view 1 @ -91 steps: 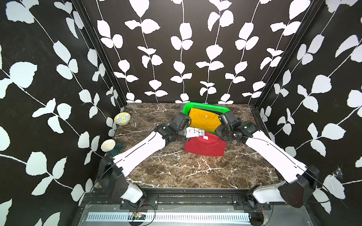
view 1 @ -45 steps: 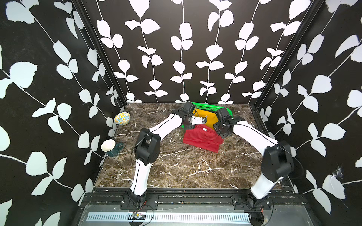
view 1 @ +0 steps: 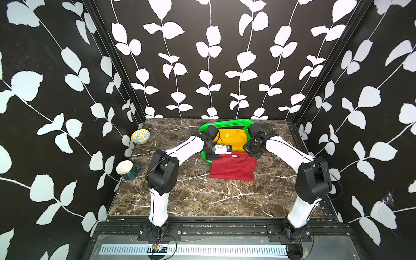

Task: Put the folded t-shirts into the basket
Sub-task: Adjust the bin at the center of the board.

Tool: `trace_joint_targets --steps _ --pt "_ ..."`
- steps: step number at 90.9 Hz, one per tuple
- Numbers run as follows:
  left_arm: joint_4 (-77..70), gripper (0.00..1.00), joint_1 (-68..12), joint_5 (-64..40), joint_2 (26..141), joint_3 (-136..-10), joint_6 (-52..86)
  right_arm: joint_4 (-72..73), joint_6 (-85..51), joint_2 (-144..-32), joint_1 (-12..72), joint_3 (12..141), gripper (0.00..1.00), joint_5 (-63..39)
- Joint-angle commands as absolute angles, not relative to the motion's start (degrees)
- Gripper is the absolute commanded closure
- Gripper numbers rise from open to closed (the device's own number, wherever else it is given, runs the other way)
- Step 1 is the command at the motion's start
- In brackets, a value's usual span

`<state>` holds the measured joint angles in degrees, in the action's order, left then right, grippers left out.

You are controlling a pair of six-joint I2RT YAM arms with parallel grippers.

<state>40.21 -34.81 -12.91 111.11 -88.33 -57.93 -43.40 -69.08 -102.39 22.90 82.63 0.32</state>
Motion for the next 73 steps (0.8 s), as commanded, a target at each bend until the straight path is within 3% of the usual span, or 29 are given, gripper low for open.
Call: trace_joint_targets --steps 1,38,73 --pt "47.4 1.0 -37.7 -10.5 106.2 -81.6 -56.7 -50.0 -62.9 -100.5 21.9 79.7 1.0 2.6" --pt "52.0 1.0 -52.2 -17.3 102.4 -75.3 -48.4 -52.8 -55.5 -89.9 21.9 70.8 1.0 1.8" --pt "55.0 1.0 -53.4 -21.4 97.6 -77.2 -46.7 -58.3 -54.1 -80.5 22.0 74.5 1.0 0.4"
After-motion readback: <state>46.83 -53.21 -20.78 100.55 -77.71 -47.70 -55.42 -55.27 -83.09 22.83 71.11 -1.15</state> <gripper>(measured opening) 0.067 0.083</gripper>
